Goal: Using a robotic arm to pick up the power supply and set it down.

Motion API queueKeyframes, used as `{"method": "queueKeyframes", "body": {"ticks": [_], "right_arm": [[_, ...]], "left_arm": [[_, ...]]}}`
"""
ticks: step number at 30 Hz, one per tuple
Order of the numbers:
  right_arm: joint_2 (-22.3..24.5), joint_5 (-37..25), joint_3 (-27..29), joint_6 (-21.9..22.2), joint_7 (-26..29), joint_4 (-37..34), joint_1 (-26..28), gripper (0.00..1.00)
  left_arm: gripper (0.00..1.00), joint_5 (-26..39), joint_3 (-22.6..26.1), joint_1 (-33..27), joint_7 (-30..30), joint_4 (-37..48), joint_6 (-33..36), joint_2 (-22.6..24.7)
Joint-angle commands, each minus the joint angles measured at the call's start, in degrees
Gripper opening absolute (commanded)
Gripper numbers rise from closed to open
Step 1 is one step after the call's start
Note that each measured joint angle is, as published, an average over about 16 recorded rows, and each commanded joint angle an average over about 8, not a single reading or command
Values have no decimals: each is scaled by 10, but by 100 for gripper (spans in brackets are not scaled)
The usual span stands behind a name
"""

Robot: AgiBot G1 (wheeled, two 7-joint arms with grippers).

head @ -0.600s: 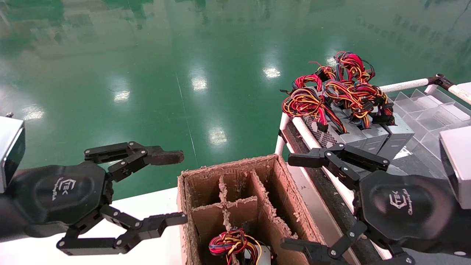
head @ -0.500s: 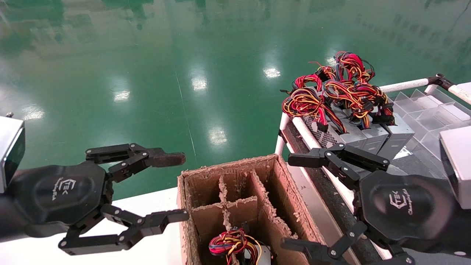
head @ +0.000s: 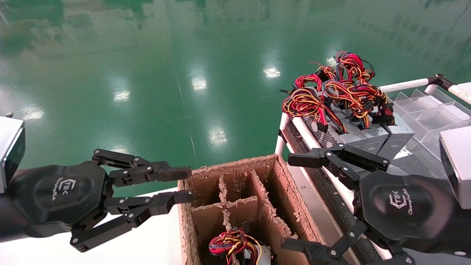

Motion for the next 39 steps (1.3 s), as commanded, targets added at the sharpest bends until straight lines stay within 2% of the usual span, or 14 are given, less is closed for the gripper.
{"method": "queueKeyframes", "body": {"ticks": [1,5,6,13,14,39], "right_arm": [[0,0,0,0,0,0,0,100],[0,0,0,0,0,0,0,100],[0,0,0,0,0,0,0,100],[0,0,0,0,0,0,0,100],[0,0,0,0,0,0,0,100],[0,0,0,0,0,0,0,100]], "left_arm": [[0,0,0,0,0,0,0,0],[0,0,0,0,0,0,0,0],[5,0,0,0,0,0,0,0],[92,0,0,0,0,0,0,0],[100,0,0,0,0,0,0,0],[100,0,0,0,0,0,0,0]]}}
